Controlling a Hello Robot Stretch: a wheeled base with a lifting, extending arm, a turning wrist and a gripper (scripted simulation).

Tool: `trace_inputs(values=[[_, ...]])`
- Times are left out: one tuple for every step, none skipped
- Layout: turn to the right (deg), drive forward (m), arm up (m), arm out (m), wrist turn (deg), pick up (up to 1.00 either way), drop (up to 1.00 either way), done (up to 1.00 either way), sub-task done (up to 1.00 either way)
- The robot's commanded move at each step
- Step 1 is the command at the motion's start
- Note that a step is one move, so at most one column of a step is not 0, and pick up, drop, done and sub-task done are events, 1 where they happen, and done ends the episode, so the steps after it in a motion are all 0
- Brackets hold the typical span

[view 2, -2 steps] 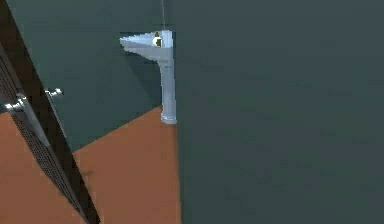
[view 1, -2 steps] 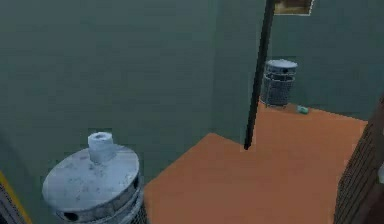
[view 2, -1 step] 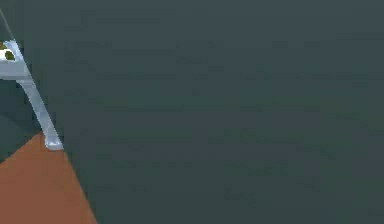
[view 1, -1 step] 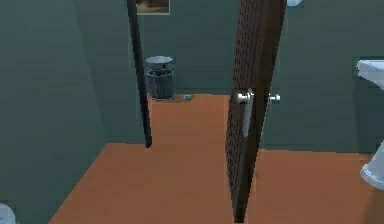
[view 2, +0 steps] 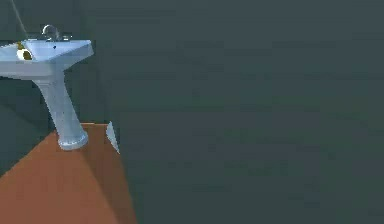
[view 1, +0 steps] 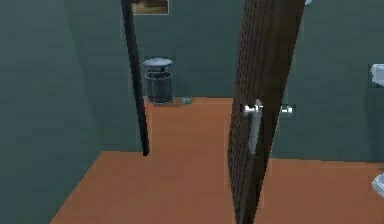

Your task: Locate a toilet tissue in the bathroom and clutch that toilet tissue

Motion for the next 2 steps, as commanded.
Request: trace_inputs(values=[[-30.0,0.00,0.00,0.00,0.0,0.00,0.00,0.00,0.00],[0.0,0.10,0.00,0.00,0.0,0.00,0.00,0.00,0.00]])
